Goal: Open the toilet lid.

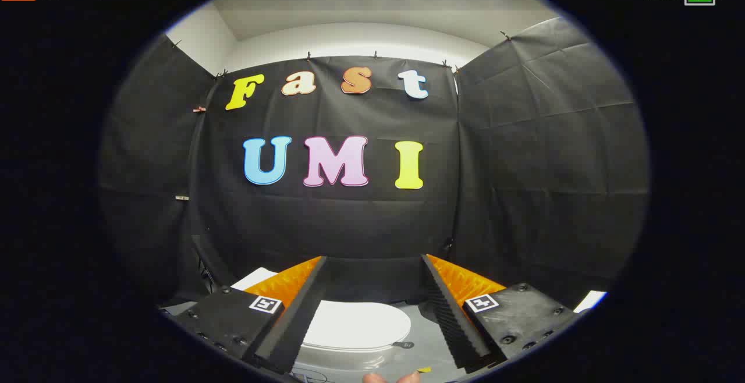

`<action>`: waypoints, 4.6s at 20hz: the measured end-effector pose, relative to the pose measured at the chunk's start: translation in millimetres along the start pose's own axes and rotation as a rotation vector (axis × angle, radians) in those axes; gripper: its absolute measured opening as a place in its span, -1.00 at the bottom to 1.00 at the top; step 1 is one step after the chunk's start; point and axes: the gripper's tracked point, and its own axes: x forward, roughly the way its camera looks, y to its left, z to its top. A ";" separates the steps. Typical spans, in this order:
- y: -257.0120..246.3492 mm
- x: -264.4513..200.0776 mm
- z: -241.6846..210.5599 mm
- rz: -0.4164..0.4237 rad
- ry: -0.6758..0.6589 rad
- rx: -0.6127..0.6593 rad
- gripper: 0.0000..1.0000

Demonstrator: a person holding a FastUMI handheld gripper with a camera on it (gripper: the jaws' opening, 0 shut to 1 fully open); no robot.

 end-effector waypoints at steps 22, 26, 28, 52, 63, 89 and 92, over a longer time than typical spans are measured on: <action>7.2 3.0 -6.4 0.028 0.019 0.000 0.97; 0.1 11.4 -8.2 0.046 -0.003 0.030 0.97; -6.8 20.0 -17.1 0.048 0.006 0.056 0.97; -146.6 136.5 -369.7 0.085 0.680 0.798 0.98; -160.5 172.5 -520.3 0.026 0.873 0.993 0.98; -97.0 199.6 -392.9 0.009 0.734 0.733 -0.89; -69.5 204.0 -348.2 0.013 0.685 0.654 -0.89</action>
